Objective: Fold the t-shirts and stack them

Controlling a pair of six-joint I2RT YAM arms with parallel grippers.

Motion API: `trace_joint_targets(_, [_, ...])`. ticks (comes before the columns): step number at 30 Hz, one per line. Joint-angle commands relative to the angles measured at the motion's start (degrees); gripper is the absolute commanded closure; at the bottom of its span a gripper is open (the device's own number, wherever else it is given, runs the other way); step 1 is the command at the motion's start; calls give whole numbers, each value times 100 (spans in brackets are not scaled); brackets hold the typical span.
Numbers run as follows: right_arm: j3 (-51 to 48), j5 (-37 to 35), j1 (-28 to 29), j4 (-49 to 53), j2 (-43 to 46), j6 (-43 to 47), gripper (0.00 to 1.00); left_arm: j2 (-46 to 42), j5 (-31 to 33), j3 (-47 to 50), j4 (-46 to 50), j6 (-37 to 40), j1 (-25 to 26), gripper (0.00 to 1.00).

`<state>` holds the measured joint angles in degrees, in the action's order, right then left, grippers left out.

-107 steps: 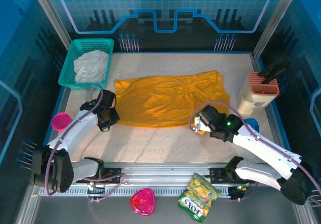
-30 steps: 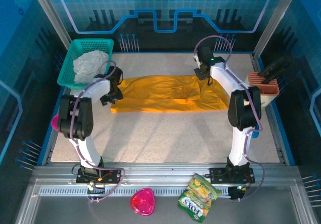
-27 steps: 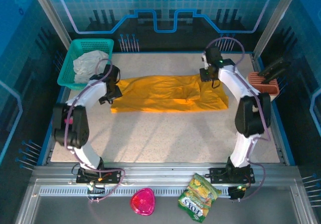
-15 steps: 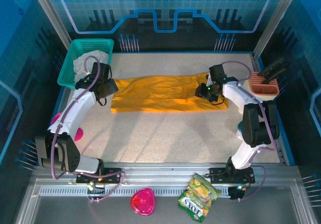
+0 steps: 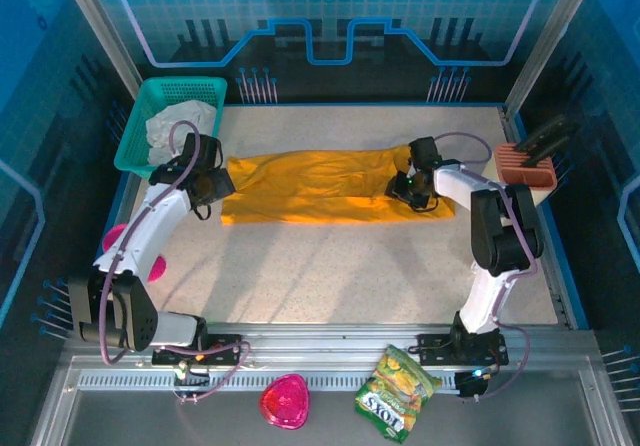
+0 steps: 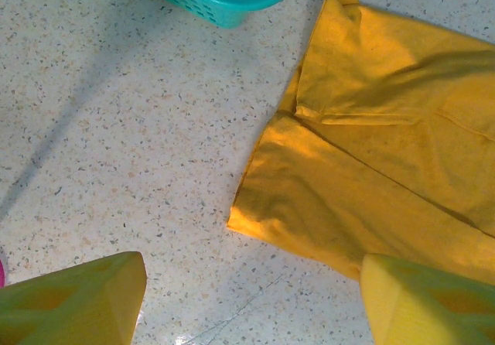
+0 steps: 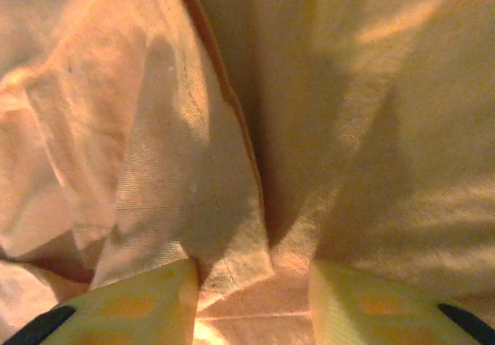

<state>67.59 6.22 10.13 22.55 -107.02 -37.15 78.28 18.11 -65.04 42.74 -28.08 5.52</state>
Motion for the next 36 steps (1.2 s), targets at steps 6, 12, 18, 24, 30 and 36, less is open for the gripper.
trace_joint_targets(6, [583, 2, 224, -66, -176, 87, 87, 91, -56, 4, 42, 127, -23, 26])
trace_joint_targets(12, [1177, 46, 393, 167, -490, 181, 92, 157, -62, 17, 15, 128, -25, 26])
trace_joint_targets(18, [2054, 126, 533, 365, -1154, 120, 73, 161, -57, 50, 37, 169, -25, 26])
trace_joint_targets(24, [2885, 90, 605, 813, -1604, 164, 60, 34, -105, 69, 128, 245, -25, 26])
trace_joint_targets(30, [2492, 91, 599, 630, -1035, 277, 60, 171, -219, -117, 188, 422, -16, 27])
trace_joint_targets(36, [1702, 50, 547, 660, 133, 432, 66, 1517, -238, -1131, 314, 663, -7, 68])
